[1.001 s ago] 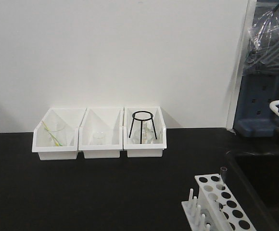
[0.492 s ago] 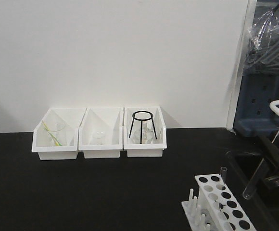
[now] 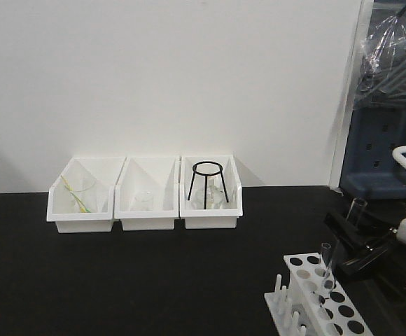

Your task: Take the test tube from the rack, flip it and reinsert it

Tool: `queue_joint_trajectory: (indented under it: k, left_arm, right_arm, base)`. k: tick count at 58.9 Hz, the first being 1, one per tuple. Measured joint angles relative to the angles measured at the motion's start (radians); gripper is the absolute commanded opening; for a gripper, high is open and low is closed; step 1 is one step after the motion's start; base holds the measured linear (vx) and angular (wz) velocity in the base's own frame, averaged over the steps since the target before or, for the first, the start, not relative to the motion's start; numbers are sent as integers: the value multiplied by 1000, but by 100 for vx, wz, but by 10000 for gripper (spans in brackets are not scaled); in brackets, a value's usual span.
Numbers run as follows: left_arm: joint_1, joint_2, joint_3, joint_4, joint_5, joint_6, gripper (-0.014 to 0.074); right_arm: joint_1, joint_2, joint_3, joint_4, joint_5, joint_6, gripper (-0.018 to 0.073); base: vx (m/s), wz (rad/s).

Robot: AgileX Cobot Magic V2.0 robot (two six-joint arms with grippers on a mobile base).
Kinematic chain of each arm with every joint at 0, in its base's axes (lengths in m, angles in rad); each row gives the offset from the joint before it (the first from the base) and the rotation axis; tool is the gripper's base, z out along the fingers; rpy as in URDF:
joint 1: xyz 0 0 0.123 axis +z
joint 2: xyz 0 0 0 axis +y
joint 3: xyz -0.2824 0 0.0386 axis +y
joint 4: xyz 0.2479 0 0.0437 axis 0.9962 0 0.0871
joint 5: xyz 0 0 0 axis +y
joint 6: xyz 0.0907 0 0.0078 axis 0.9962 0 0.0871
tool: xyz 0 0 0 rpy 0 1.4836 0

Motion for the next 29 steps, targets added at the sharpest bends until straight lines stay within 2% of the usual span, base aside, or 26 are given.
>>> queue_joint_trajectory:
  k: [29]
  left_arm:
    - [0,0,0,0,0,0,-6]
  right_arm:
    - [0,146,-16,-40,-15,3,-8]
  base:
    - [0,0]
